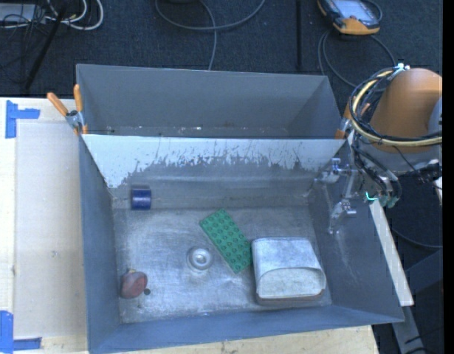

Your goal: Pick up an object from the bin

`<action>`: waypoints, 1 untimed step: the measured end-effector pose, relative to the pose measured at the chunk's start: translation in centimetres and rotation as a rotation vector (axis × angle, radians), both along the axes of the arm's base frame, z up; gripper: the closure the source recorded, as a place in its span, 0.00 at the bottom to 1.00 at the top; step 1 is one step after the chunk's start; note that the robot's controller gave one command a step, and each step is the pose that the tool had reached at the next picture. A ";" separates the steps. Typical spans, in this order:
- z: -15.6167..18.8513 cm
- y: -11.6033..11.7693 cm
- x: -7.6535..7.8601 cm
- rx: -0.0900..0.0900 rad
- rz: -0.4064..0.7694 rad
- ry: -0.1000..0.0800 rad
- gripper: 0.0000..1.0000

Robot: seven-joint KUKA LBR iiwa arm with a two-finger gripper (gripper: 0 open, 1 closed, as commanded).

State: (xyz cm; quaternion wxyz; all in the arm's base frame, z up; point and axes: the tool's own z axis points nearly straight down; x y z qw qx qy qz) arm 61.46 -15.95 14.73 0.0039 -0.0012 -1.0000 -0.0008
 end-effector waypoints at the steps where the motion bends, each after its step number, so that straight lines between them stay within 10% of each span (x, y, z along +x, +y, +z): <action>1: 4.3 10.3 -2.5 0.003 -0.059 -0.008 0.00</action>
Offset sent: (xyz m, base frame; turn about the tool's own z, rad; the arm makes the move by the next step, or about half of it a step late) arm -0.0254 0.0967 0.0417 0.0660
